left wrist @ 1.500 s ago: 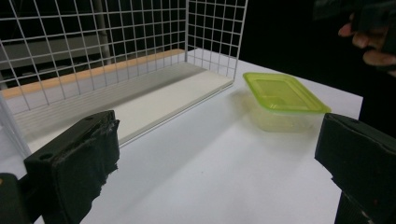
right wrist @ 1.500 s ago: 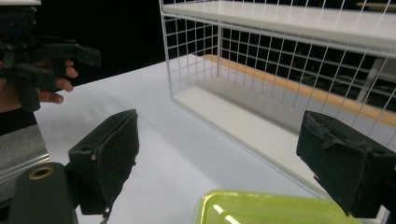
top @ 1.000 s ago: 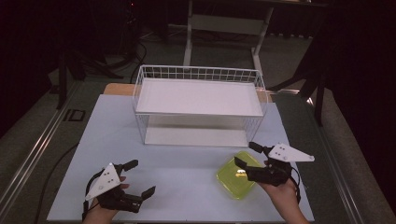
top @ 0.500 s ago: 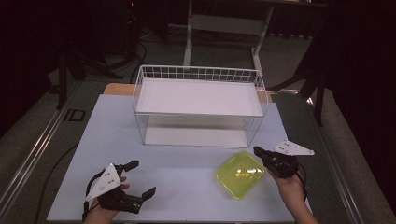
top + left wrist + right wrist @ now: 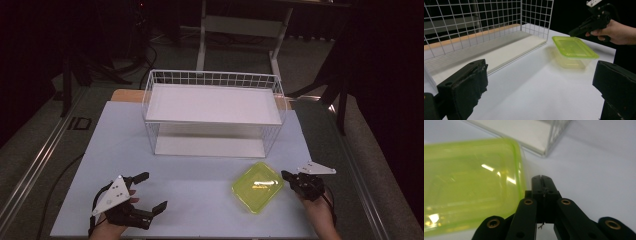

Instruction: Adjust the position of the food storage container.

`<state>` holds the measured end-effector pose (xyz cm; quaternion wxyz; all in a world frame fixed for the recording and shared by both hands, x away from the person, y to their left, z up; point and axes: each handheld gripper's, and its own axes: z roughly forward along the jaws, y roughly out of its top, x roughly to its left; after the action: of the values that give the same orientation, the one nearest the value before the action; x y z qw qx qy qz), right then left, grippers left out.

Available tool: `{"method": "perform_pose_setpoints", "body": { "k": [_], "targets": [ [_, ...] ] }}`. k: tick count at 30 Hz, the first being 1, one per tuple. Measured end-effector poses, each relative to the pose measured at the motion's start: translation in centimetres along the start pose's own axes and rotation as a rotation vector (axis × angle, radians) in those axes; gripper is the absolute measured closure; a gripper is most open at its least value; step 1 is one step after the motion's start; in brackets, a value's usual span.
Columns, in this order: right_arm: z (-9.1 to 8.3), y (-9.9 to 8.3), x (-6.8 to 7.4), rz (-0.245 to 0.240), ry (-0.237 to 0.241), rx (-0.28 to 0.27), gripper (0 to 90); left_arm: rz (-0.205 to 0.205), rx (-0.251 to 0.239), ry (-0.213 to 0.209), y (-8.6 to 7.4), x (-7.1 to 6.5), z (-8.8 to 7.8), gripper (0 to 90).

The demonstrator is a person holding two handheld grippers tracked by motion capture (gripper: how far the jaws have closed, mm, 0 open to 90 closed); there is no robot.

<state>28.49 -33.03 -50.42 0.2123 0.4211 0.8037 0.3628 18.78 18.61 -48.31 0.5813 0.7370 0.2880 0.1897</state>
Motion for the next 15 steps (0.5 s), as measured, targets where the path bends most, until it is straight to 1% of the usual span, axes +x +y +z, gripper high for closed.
{"method": "perform_pose_setpoints", "body": {
  "k": [2, 3, 5, 6, 7, 10, 12, 13, 15],
  "targets": [
    [0.0, -0.2, -0.1, 0.004, 0.004, 0.004, 90.0, 0.0, -0.001, -0.001, 0.0, 0.0, 0.0, 0.6],
    [0.0, -0.7, -0.4, 0.013, -0.004, 0.018, 90.0, -0.002, -0.002, -0.009, 0.0, -0.1, 0.0, 0.6],
    [0.1, -1.1, -0.5, 0.025, 0.008, 0.031, 90.0, 0.004, 0.002, -0.009, 0.0, -0.1, 0.1, 0.6],
    [0.1, -1.1, -0.5, 0.025, 0.008, 0.031, 90.0, 0.004, 0.002, -0.009, 0.0, -0.1, 0.1, 0.6],
    [0.3, -1.4, -0.5, 0.024, 0.017, 0.048, 90.0, 0.002, 0.003, -0.011, 0.0, -0.1, 0.1, 0.6],
    [0.6, -1.6, -0.2, 0.01, 0.031, 0.065, 90.0, 0.001, 0.007, -0.009, -0.1, -0.1, 0.2, 0.6],
    [0.7, -1.6, -0.2, 0.014, 0.038, 0.069, 90.0, 0.0, 0.008, -0.011, -0.1, -0.1, 0.2, 0.6],
    [0.9, -1.6, -0.1, 0.02, 0.057, 0.075, 90.0, 0.0, 0.009, -0.012, -0.1, -0.1, 0.3, 0.6],
    [1.0, -1.6, 0.0, 0.017, 0.06, 0.079, 90.0, 0.002, 0.007, -0.012, -0.1, -0.1, 0.3, 0.7]
  ]
}}
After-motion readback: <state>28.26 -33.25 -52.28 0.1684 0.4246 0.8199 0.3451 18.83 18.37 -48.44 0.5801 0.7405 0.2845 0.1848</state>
